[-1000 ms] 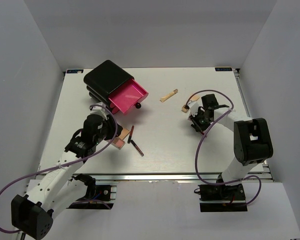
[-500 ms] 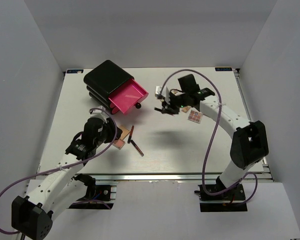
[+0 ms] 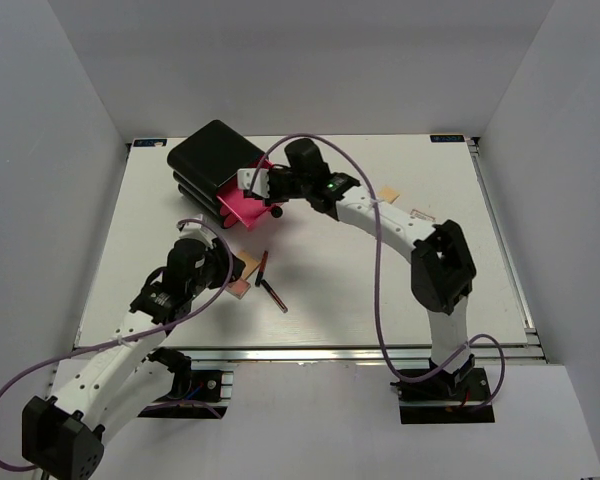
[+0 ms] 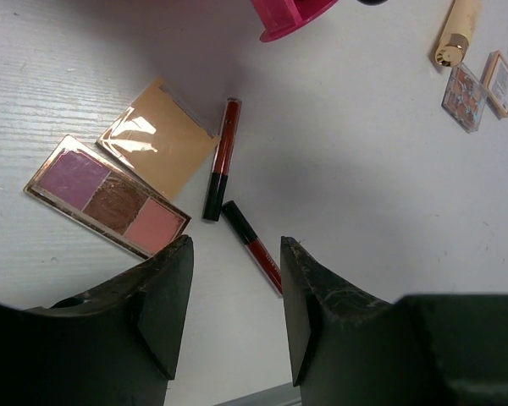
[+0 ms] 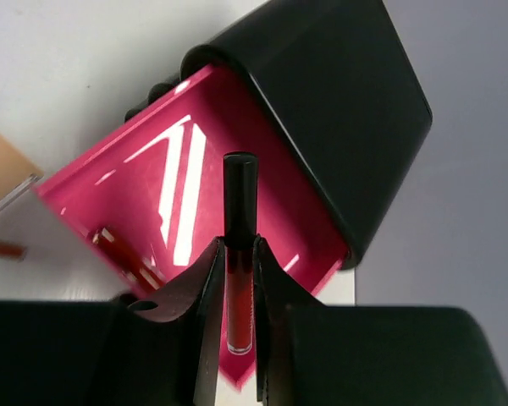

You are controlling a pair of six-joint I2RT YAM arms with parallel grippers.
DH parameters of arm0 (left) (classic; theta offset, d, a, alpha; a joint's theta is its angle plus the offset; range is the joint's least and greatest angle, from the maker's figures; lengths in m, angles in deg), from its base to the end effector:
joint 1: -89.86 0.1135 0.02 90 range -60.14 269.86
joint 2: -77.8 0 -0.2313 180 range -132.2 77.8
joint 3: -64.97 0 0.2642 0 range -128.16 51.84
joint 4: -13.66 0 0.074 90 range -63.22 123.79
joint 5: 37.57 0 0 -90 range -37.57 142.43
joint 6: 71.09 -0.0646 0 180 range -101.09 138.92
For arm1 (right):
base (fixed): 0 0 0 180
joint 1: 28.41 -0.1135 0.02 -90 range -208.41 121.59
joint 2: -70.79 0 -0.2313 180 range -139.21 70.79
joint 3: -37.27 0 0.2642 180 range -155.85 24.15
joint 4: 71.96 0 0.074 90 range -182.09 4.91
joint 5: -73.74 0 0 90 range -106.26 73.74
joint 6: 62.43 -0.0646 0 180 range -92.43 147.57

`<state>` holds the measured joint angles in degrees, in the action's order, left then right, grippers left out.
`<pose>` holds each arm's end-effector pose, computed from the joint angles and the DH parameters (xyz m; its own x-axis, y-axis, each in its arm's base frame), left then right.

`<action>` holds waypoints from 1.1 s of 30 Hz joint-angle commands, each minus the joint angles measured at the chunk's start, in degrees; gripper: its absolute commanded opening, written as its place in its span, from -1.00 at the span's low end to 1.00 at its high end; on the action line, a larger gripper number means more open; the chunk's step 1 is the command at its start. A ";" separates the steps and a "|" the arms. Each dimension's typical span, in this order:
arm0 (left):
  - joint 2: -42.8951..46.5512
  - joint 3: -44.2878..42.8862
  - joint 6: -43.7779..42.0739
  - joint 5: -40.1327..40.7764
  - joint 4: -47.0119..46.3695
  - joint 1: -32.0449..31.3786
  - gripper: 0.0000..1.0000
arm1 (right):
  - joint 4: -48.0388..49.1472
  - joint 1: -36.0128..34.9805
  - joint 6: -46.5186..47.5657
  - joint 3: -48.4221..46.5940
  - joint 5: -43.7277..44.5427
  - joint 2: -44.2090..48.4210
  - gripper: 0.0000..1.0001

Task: Organize the makeup

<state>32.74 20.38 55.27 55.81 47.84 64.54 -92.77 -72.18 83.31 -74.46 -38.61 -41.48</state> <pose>0.2138 -0.0969 0.1963 -0.6410 -0.3515 -0.6824 0.0038 0.8875 -0.4607 0.3415 0.3611 0.2764 0.5922 -0.4913 -0.6387 -0.7214 0.0299 -0.6918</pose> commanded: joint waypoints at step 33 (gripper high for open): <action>-32.96 -10.89 -3.40 17.27 -7.18 -15.72 -0.15 | 11.02 11.94 -34.30 25.36 -1.38 26.21 0.02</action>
<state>2.40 12.69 51.51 67.48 40.46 49.37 -82.59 -61.32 54.24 -54.86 -36.86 -17.91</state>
